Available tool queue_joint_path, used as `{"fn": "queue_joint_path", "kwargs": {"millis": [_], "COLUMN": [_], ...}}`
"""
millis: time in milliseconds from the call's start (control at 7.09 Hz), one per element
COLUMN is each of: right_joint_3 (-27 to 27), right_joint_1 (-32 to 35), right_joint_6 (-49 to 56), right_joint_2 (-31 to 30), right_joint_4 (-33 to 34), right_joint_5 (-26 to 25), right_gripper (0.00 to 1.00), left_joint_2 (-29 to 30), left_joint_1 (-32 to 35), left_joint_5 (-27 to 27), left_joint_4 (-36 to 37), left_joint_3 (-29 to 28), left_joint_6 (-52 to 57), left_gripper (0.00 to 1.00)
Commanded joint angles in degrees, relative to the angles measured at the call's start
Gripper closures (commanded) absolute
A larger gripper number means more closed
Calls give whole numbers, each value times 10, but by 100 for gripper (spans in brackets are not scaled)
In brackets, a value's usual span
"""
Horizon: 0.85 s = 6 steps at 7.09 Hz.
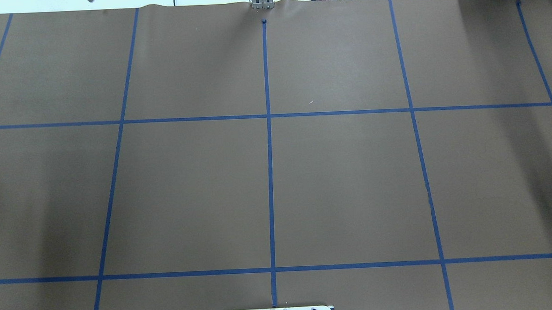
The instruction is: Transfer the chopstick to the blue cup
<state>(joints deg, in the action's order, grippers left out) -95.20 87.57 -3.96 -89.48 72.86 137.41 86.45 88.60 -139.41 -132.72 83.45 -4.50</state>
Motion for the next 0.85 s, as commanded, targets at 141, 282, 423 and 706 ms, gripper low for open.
{"fn": "queue_joint_path", "kwargs": {"millis": [141,282,423,706], "right_joint_3": [3,5,3,4], "right_joint_1": [7,13,20,9], "right_joint_6": [1,3,9,24], "right_joint_2": [-10,-13,-16,-14], "right_joint_4": [3,16,45,97], "right_joint_5": [-6,-7,-7,-17], "right_gripper": [0,0,0,0], "left_joint_2": [-8,-5,-4,15], "left_joint_1": [1,-1,-2,-15], "left_joint_5": [0,1,4,8], "left_joint_4": [0,11,55,186], "left_joint_3": [5,-3,-2,0], "left_joint_6": [1,3,4,74], "left_gripper": [1,1,1,1]}}
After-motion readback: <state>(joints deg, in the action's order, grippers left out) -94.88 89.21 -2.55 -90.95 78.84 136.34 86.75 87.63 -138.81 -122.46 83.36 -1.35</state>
